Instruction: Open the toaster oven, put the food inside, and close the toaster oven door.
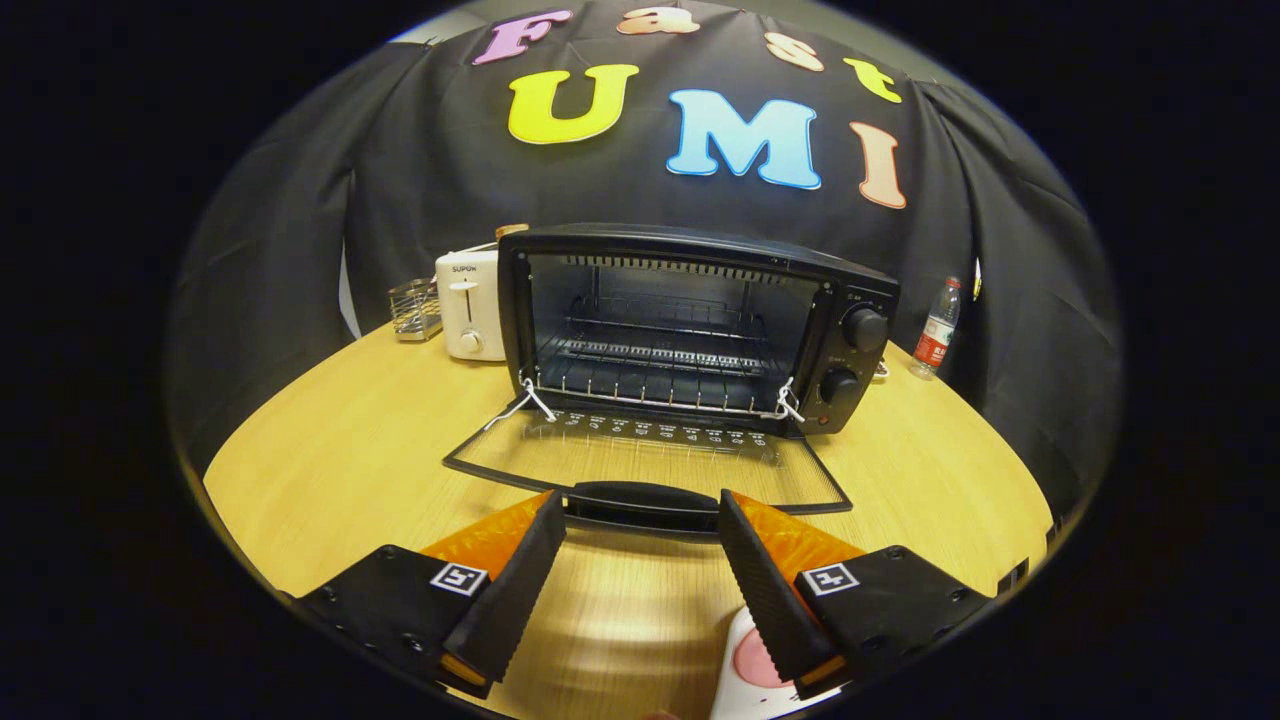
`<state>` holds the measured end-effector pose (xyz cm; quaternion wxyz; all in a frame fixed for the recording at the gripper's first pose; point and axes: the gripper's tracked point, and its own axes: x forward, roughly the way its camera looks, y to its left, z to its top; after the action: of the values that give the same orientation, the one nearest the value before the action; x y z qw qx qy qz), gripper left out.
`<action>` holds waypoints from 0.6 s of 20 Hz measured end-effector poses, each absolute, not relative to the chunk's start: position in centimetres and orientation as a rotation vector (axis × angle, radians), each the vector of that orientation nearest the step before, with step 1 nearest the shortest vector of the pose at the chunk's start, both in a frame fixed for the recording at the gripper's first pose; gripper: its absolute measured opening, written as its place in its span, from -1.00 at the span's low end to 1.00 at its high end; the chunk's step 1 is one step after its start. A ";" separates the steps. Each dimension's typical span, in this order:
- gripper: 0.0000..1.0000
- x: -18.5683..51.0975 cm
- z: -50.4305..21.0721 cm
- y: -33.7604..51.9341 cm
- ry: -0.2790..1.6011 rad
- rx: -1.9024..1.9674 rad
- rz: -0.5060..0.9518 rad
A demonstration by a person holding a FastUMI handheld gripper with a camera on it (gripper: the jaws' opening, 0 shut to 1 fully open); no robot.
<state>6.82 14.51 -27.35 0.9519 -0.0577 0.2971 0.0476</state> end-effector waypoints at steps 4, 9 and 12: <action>0.95 4.2 -25.7 14.0 0.635 -0.053 0.141; 0.96 1.1 -22.8 11.5 0.720 0.040 0.181; 0.97 -0.1 -21.5 9.1 0.760 0.069 0.208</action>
<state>-0.06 9.12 -21.50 0.9228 0.0337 0.3703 0.1015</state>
